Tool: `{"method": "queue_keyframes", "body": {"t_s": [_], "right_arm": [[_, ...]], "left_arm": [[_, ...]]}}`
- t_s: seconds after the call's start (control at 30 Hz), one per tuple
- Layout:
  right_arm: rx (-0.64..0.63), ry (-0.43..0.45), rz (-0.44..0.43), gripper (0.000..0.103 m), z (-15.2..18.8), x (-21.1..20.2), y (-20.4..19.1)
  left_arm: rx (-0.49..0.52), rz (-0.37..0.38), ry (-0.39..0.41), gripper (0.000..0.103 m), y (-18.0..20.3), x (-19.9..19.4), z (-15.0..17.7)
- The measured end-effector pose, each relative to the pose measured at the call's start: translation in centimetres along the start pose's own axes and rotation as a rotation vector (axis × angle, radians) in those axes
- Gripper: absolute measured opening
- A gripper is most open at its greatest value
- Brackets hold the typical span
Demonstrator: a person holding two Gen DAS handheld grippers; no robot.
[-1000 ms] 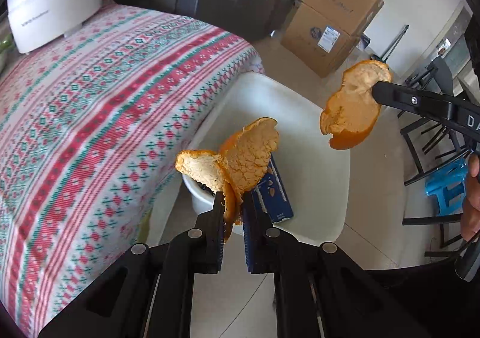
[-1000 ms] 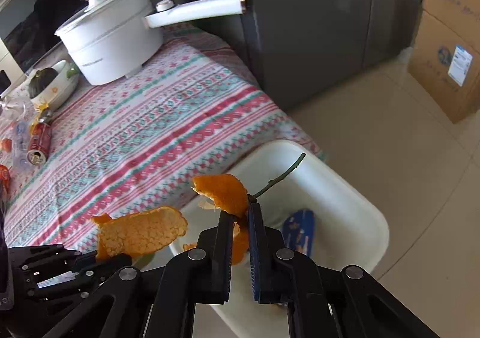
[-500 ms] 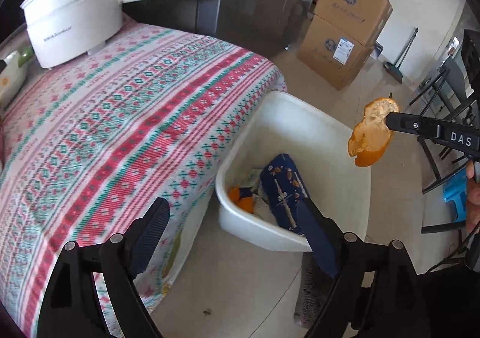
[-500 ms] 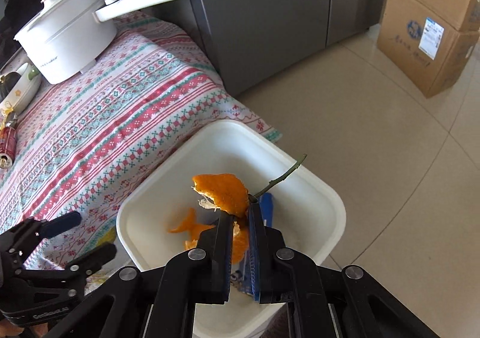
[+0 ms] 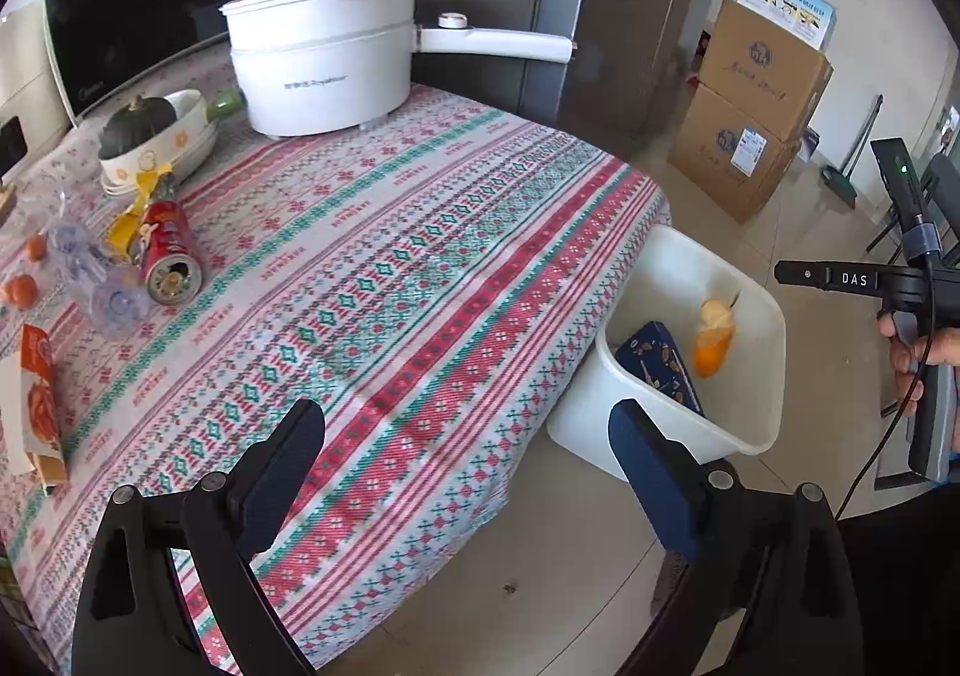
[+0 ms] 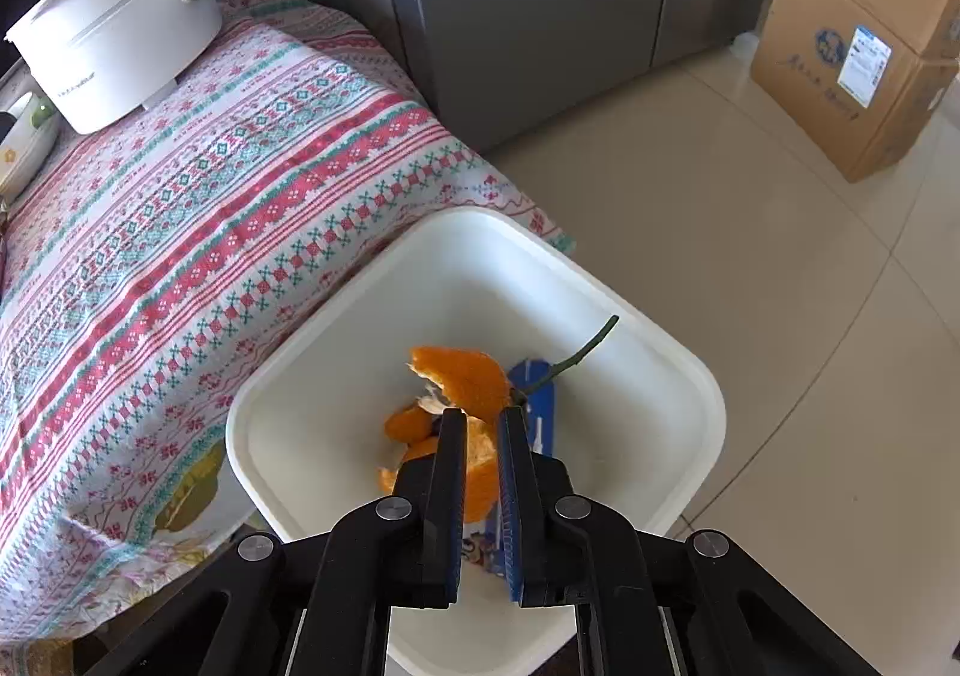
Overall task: Collect trash
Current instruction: 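Carry both peels over the bin and release them from both tools, then swing both tools back to the table toward the white paper box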
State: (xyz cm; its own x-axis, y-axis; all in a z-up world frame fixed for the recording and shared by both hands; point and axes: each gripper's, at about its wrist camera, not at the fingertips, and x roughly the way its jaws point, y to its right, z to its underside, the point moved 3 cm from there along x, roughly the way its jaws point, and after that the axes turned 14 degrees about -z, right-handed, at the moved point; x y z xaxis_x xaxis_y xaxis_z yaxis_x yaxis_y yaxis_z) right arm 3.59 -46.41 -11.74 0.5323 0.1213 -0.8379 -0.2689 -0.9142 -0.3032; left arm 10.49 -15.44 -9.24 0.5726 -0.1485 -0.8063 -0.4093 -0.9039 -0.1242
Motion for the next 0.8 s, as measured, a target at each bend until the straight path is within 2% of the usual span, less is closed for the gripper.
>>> {"method": "queue_keyframes", "body": {"t_s": [0.03,0.1,0.17,0.43,0.8], "right_arm": [[0.006,0.002,-0.004,0.015,-0.1,0.0,-0.2],[0.016,0.005,-0.017,0.05,-0.3,0.0,-0.8],[0.017,0.022,-0.015,0.062,-0.4,-0.2,-1.7],[-0.038,0.048,-0.09,0.072,-1.3,0.1,-7.9],[-0.218,0.055,-0.181,0.08,-1.0,2.0,-18.0]], "left_arm": [[-0.005,-0.002,0.0,0.098,-0.7,-0.3,0.2],[-0.011,-0.01,0.003,0.099,-1.8,-0.9,0.4],[-0.015,-0.016,0.01,0.1,-2.6,-1.4,0.6],[-0.048,-0.082,0.028,0.103,-7.0,-2.4,1.9],[-0.203,-0.177,-0.012,0.103,-15.8,-2.5,4.7]]}}
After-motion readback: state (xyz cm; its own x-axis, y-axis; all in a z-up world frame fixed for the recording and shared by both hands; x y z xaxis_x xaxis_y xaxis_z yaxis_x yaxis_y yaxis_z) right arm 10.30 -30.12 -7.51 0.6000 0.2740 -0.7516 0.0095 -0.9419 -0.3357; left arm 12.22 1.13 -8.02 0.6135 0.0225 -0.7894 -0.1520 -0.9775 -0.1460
